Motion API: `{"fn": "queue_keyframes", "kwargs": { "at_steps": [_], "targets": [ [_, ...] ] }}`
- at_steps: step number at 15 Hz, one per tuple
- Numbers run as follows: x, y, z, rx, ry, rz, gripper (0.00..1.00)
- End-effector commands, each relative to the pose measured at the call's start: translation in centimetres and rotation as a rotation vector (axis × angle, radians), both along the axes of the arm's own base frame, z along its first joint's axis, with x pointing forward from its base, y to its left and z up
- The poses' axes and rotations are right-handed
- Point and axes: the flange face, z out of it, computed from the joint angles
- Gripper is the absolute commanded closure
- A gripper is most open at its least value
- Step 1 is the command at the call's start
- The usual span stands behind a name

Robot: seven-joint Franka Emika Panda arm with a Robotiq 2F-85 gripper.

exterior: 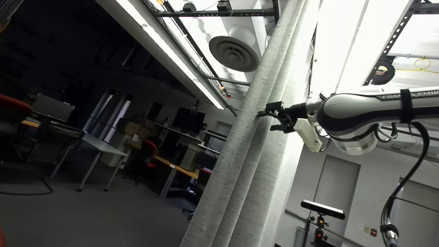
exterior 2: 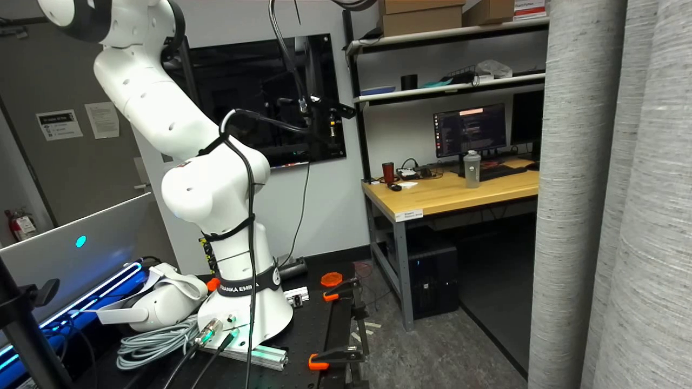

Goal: Close the curtain

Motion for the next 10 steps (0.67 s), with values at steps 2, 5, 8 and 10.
{"fn": "queue_keyframes", "kwargs": {
  "at_steps": [2, 5, 8, 10],
  "targets": [
    [1.4, 0.3, 2.7, 0.023, -0.1, -0.028, 0.0],
    [2.9, 0.5, 3.8, 0.039, -0.117, -0.042, 0.0],
    [4.5, 0.3, 4.7, 0.058, -0.126, -0.066, 0.0],
    [5.4, 0.1, 5.3, 0.074, -0.131, -0.08, 0.0]
  ]
}}
